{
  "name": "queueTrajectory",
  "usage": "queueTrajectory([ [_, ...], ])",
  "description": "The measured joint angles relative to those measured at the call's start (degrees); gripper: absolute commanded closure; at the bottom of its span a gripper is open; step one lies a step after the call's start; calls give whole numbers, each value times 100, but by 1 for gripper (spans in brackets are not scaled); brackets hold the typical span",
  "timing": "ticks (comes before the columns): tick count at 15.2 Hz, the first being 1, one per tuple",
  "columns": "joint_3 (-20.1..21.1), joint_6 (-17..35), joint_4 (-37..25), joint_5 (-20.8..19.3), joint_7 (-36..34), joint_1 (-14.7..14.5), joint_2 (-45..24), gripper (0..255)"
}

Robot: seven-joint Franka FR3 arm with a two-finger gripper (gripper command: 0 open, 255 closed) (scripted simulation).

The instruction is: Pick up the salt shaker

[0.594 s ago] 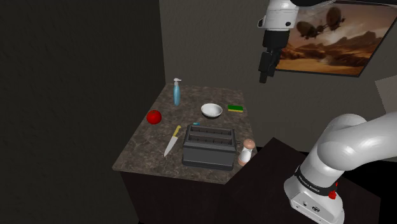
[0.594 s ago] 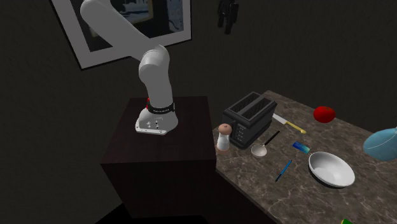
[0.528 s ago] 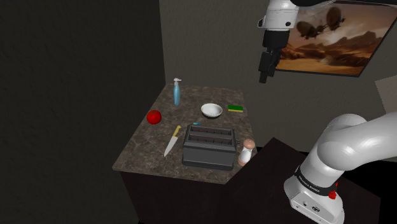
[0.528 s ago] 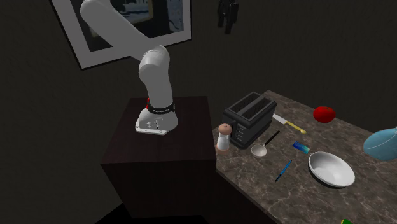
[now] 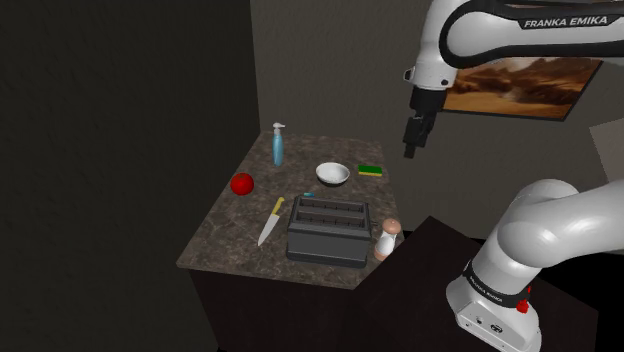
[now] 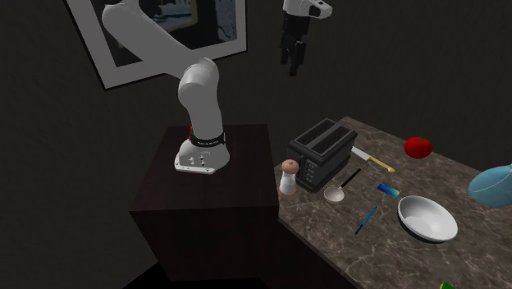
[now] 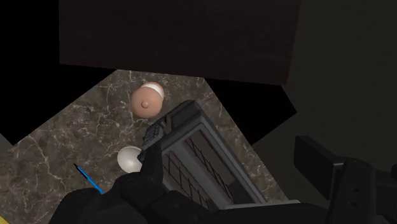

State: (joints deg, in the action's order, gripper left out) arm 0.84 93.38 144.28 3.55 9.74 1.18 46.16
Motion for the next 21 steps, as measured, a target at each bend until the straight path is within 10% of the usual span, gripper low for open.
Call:
queueTrajectory([
  [11,-597,2329,1816,-174,666,283,-461,0],
  [21,-1406,5158,2551,61,1677,273,-2557,0],
])
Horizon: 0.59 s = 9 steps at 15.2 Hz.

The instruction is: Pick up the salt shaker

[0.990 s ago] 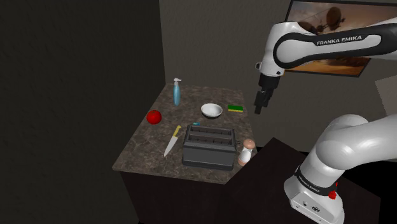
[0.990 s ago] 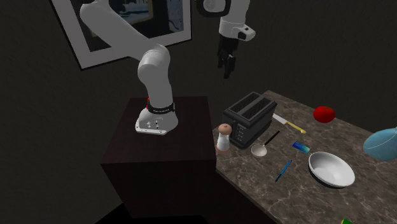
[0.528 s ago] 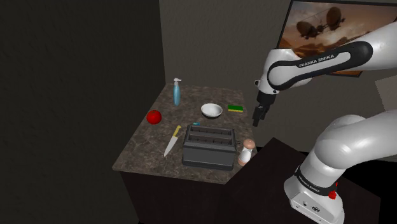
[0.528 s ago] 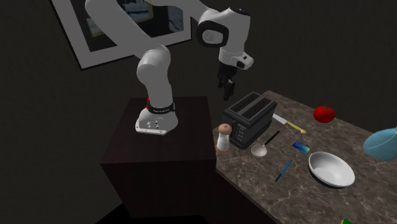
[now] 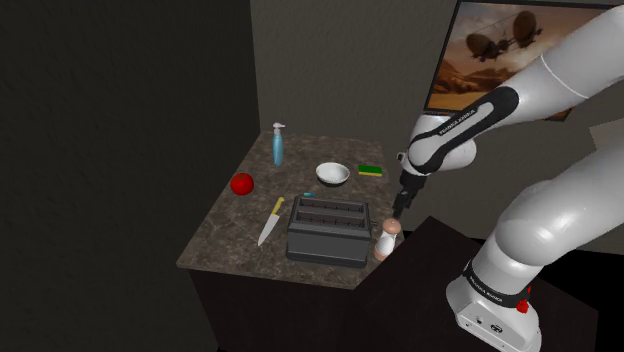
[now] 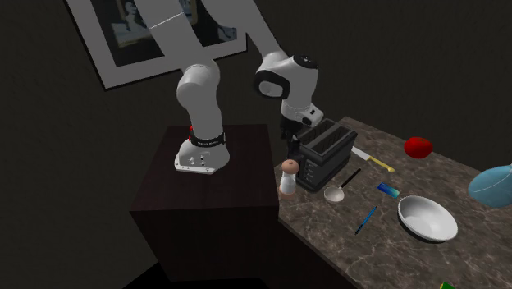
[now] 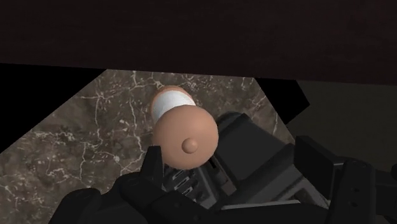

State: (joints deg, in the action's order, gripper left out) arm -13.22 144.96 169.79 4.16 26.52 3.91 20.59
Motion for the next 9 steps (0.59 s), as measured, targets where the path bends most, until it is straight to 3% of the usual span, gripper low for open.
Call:
queueTrajectory([
  [3,-392,890,-76,636,698,-353,-1000,0],
  [9,-539,1606,-273,2087,1837,-830,-2028,0],
])
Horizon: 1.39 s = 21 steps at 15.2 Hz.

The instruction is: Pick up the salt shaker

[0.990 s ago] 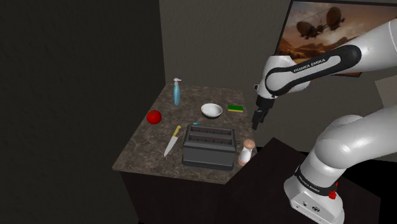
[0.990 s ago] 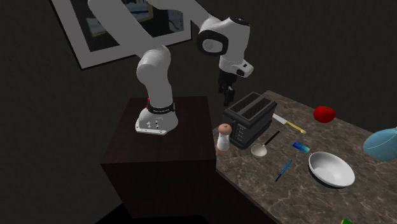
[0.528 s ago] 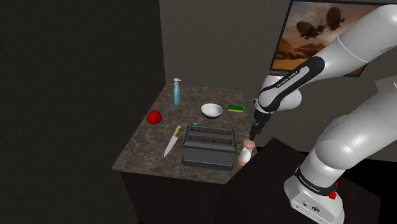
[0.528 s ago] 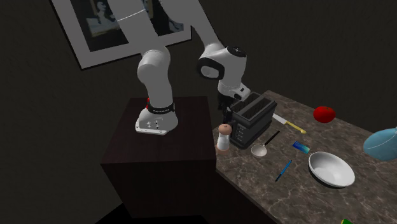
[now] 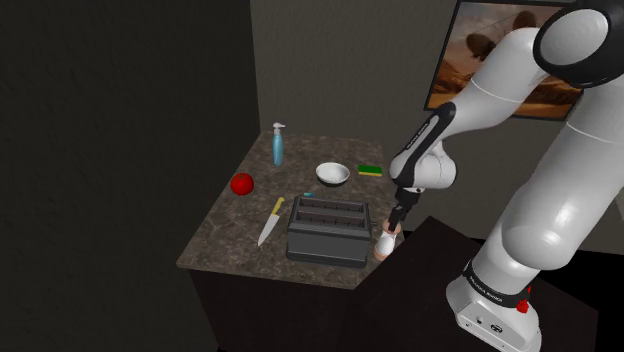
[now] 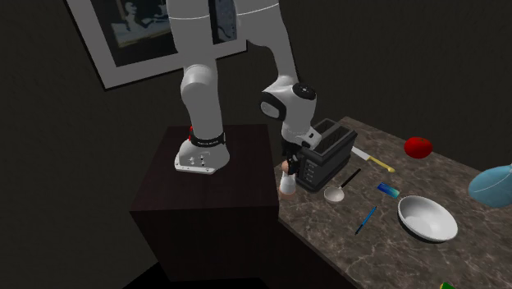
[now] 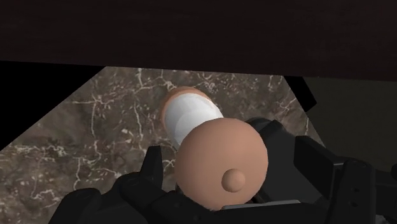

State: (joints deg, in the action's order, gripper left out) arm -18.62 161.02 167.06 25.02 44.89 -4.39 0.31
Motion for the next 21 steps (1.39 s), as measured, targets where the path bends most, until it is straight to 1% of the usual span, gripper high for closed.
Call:
queueTrajectory([
  [2,80,120,-84,497,361,-58,-254,0],
  [3,110,156,-104,645,478,-58,-326,0],
  [4,126,174,-118,719,539,-54,-365,255],
  [7,142,193,-133,800,606,-50,-401,255],
  [14,149,204,-129,818,612,-53,-400,255],
  [15,108,169,-106,685,507,-59,-334,255],
  [18,-65,-35,22,-130,-104,-20,81,255],
  [19,-73,-95,43,-314,-253,4,181,255],
  [21,-88,-289,81,-783,-599,125,457,255],
])
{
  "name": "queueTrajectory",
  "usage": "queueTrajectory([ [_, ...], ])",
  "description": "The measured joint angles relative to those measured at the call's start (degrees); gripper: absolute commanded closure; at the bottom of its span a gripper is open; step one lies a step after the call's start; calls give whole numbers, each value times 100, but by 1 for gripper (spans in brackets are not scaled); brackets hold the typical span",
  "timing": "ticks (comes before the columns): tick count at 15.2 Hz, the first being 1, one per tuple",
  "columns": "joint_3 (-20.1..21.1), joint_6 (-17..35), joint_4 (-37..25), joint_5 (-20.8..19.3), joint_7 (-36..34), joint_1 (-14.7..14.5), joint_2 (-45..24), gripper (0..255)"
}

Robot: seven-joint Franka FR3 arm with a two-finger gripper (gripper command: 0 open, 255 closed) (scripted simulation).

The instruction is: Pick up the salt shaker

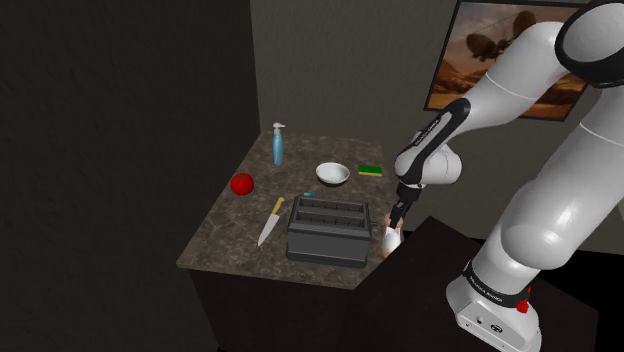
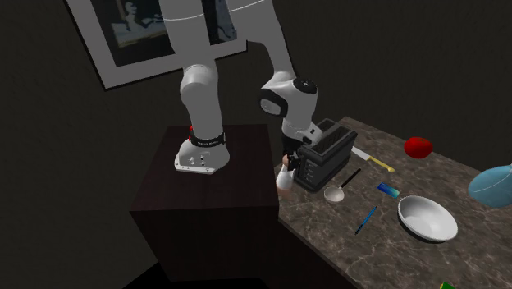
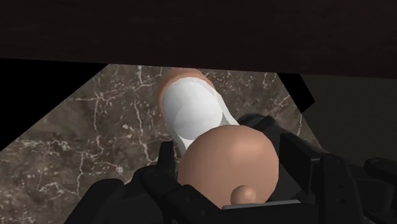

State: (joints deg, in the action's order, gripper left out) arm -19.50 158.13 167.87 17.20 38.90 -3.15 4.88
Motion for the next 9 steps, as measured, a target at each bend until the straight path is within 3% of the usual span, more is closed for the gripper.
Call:
queueTrajectory([
  [4,85,-459,65,-742,-535,308,582,255],
  [9,223,-970,47,-1142,-876,529,1100,255],
])
